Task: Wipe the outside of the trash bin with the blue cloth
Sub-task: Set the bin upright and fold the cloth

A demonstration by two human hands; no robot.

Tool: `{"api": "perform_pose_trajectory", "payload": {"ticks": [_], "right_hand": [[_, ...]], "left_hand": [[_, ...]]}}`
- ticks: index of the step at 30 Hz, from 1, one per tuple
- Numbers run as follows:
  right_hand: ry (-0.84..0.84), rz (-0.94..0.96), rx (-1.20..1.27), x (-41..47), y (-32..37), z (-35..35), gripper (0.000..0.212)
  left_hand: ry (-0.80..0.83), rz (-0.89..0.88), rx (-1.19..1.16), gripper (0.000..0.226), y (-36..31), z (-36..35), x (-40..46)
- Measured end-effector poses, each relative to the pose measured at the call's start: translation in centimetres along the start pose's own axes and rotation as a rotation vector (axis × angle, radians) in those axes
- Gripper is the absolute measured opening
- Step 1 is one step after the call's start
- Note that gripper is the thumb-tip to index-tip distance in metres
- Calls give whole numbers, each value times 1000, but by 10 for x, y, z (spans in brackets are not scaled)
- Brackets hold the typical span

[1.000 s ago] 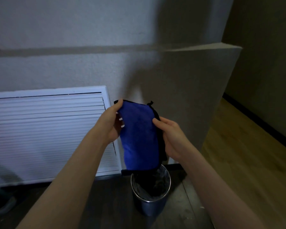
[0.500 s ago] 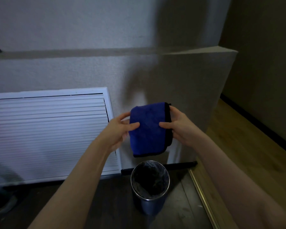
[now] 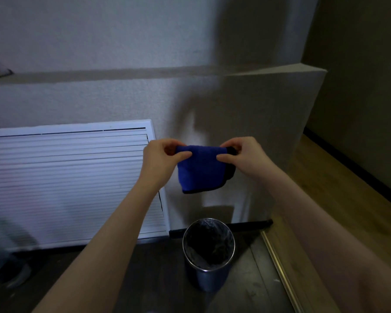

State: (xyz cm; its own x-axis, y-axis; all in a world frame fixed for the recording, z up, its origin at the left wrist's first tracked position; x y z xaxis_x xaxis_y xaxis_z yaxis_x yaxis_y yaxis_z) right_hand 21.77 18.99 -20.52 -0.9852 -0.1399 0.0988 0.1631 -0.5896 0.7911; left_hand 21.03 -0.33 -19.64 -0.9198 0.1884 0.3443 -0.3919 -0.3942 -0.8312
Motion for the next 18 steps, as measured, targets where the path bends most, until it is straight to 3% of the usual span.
{"api": "perform_pose_trajectory", "payload": {"ticks": [4,8,10,13,14,16,18], "right_hand": [[116,52,82,-5,12,-1,7],[272,41,722,-10,17,-14,11],[229,26,839,-7,15,-15,15],[149,-11,894,-3,6,-10,18],[120,-35,912,-2,0,-7,18],[73,-99,955,-1,-15,-5,20],[128,-175,996,-2,-27,-13,27]], "left_hand": [[67,25,-157,4,-3,2,4],[141,178,-495,15,2,-14,2],[195,284,-630,22,7,-30,-2],[397,458,-811,56,17,-61,-19],[450,496,-830,58,21,-67,-25],[499,512,-813,40,25,-71,-32],[434,543,-790,21,32,-68,-32]]}}
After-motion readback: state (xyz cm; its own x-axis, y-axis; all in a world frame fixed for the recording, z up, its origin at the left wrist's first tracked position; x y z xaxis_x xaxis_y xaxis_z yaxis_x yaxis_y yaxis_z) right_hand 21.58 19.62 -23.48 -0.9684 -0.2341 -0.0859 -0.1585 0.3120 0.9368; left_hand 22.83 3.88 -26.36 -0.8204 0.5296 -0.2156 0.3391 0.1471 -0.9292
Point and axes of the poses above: each hand's wrist, its own x-axis towards the middle knuckle, its own z-axis out of the back of the hand, y = z × x, the point moved 9 cm from there along x, towards the middle knuckle, and after that the axes turned 9 degrees about y, right-handed, at the moved point
